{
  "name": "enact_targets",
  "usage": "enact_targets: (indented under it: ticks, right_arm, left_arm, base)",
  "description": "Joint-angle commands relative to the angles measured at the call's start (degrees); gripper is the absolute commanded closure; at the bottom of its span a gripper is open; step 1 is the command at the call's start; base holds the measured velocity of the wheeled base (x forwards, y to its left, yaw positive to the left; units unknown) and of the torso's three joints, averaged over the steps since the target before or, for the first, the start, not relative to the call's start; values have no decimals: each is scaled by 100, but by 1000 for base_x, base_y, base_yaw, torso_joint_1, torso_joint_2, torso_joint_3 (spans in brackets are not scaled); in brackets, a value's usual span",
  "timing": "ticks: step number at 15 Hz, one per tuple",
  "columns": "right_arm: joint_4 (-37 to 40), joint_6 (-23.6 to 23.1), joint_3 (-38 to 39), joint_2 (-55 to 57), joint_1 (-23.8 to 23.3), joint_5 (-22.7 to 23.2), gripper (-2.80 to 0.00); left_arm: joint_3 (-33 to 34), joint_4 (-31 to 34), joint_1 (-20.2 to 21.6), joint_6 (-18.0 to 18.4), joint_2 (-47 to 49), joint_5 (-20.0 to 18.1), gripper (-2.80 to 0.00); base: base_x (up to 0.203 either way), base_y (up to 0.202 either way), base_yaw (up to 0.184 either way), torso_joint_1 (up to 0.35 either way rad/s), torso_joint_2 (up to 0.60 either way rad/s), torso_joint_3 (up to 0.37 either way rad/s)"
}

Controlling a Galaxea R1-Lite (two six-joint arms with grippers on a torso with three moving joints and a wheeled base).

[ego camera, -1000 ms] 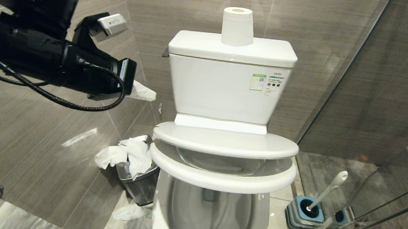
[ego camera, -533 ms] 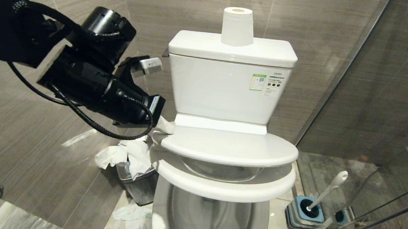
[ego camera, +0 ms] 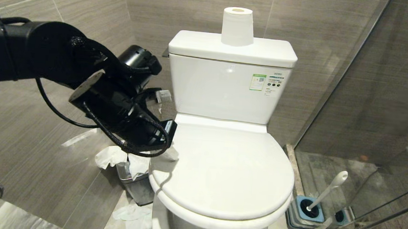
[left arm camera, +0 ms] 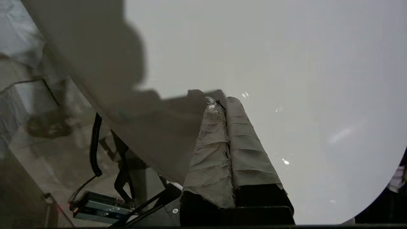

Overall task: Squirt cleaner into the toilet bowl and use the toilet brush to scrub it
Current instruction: Close the toilet lid

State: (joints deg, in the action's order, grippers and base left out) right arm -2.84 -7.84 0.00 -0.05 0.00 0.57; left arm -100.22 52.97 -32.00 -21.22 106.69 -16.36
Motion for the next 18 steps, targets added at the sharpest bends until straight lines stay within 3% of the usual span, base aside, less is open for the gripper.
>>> enact_targets:
  ticks: [1, 3, 14, 18]
  right_arm:
    - [-6, -7, 0, 5, 0, 4, 0]
    - [-6, 2, 0, 5, 0, 4, 0]
    - [-6, 2, 0, 5, 0, 4, 0]
    - [-6, -7, 0, 5, 0, 4, 0]
  left_arm:
    - [203, 38, -82, -61, 164, -8, 0]
    - [383, 29, -127, -87, 227, 29, 0]
    - [796, 8, -119, -628, 917, 1230, 0]
    - [882, 4, -61, -629, 1230, 1337, 0]
  base:
    - [0, 0, 0, 0, 0, 0]
    - [0, 0, 0, 0, 0, 0]
    - [0, 0, 0, 0, 0, 0]
    - [0, 0, 0, 0, 0, 0]
